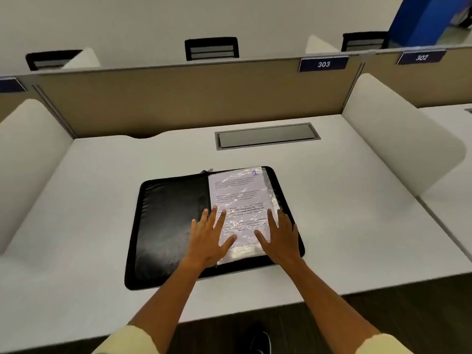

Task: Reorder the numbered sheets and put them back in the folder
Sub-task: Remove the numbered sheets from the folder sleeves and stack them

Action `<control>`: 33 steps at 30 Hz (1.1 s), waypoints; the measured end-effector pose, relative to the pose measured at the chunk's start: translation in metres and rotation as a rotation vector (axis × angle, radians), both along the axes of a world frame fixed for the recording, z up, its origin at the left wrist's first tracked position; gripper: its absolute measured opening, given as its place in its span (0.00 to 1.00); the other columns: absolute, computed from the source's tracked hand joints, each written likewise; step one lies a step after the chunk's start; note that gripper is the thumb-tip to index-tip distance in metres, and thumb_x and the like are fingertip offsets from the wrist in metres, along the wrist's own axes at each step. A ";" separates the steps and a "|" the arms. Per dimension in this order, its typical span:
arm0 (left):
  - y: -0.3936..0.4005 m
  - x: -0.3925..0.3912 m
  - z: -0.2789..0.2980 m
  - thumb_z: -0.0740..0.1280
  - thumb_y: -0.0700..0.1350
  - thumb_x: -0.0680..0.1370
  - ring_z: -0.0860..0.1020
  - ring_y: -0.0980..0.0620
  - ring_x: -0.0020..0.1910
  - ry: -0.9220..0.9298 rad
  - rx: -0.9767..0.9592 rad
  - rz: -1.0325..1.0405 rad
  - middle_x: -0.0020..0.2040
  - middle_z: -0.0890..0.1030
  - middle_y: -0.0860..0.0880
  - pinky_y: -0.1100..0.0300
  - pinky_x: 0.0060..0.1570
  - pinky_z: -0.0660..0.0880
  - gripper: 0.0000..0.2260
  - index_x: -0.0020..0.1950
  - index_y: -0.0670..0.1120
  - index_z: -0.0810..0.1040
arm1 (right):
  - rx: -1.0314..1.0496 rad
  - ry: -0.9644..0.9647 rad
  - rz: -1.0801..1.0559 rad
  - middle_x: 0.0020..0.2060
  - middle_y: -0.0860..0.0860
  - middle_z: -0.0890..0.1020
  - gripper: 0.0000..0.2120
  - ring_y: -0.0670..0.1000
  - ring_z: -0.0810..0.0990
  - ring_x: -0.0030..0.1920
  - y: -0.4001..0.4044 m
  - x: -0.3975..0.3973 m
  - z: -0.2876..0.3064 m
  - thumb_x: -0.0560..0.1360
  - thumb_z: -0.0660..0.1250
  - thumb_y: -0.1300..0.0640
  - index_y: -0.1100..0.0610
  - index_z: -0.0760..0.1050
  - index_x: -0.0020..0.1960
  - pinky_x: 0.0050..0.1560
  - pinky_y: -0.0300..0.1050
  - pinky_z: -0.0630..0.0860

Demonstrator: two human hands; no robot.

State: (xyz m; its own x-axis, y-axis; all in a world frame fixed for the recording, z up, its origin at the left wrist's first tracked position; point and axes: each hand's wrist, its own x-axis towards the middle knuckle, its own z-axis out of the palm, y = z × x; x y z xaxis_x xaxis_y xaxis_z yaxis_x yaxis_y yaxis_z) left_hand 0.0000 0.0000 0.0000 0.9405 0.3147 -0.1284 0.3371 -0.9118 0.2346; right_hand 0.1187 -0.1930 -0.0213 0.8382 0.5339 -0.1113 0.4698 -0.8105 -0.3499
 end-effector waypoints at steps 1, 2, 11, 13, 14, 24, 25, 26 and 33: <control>-0.002 0.004 -0.002 0.27 0.77 0.67 0.38 0.45 0.79 0.035 -0.020 0.004 0.79 0.35 0.50 0.40 0.74 0.38 0.44 0.78 0.56 0.35 | 0.020 0.031 -0.011 0.81 0.56 0.49 0.45 0.58 0.48 0.81 0.000 0.004 -0.001 0.73 0.37 0.23 0.48 0.42 0.82 0.78 0.61 0.49; -0.004 0.007 -0.004 0.26 0.78 0.65 0.37 0.45 0.79 0.056 -0.029 0.001 0.79 0.35 0.51 0.40 0.74 0.38 0.46 0.78 0.55 0.36 | 0.039 0.046 -0.027 0.81 0.56 0.52 0.42 0.58 0.50 0.81 0.000 0.007 -0.002 0.76 0.43 0.26 0.49 0.44 0.82 0.78 0.59 0.50; -0.013 0.021 -0.017 0.33 0.75 0.66 0.37 0.48 0.79 0.276 -0.144 -0.067 0.80 0.37 0.51 0.41 0.76 0.41 0.47 0.81 0.53 0.42 | 0.214 0.160 -0.155 0.72 0.55 0.71 0.31 0.59 0.68 0.72 0.005 0.024 -0.013 0.80 0.64 0.44 0.54 0.61 0.79 0.70 0.56 0.68; -0.012 0.022 -0.017 0.34 0.74 0.66 0.37 0.48 0.79 0.286 -0.141 -0.078 0.80 0.37 0.51 0.41 0.75 0.41 0.47 0.81 0.53 0.44 | 0.273 0.208 -0.215 0.70 0.56 0.73 0.30 0.59 0.70 0.69 0.006 0.028 -0.016 0.80 0.67 0.48 0.54 0.63 0.78 0.68 0.58 0.69; -0.011 0.023 -0.017 0.34 0.74 0.66 0.38 0.48 0.79 0.288 -0.142 -0.084 0.80 0.38 0.51 0.41 0.75 0.42 0.47 0.81 0.53 0.46 | 0.300 0.224 -0.238 0.68 0.57 0.74 0.29 0.60 0.72 0.68 0.006 0.030 -0.018 0.79 0.68 0.49 0.54 0.64 0.77 0.67 0.58 0.70; 0.013 0.029 -0.014 0.58 0.60 0.82 0.49 0.47 0.79 0.221 -0.155 -0.186 0.81 0.50 0.52 0.45 0.76 0.51 0.26 0.78 0.54 0.61 | 0.525 0.304 -0.517 0.40 0.55 0.81 0.16 0.52 0.79 0.39 0.008 0.034 0.000 0.75 0.72 0.65 0.61 0.75 0.61 0.46 0.46 0.76; 0.015 0.030 -0.013 0.58 0.60 0.82 0.50 0.46 0.79 0.217 -0.162 -0.191 0.81 0.51 0.52 0.46 0.76 0.52 0.25 0.77 0.54 0.63 | 0.529 0.284 -0.528 0.40 0.56 0.83 0.13 0.52 0.79 0.39 0.007 0.034 -0.001 0.74 0.73 0.64 0.62 0.77 0.58 0.45 0.44 0.77; 0.016 0.032 -0.013 0.59 0.59 0.81 0.51 0.46 0.79 0.211 -0.165 -0.198 0.81 0.52 0.52 0.46 0.75 0.52 0.24 0.77 0.54 0.64 | 0.524 0.250 -0.526 0.41 0.57 0.84 0.11 0.52 0.79 0.39 0.007 0.033 -0.001 0.74 0.74 0.62 0.62 0.79 0.54 0.42 0.39 0.75; 0.023 0.037 -0.010 0.64 0.63 0.78 0.55 0.46 0.76 0.196 -0.153 -0.258 0.80 0.56 0.51 0.49 0.74 0.56 0.26 0.73 0.56 0.69 | 0.503 0.203 -0.553 0.38 0.54 0.85 0.06 0.52 0.81 0.40 0.008 0.028 0.006 0.75 0.75 0.58 0.62 0.83 0.46 0.43 0.38 0.70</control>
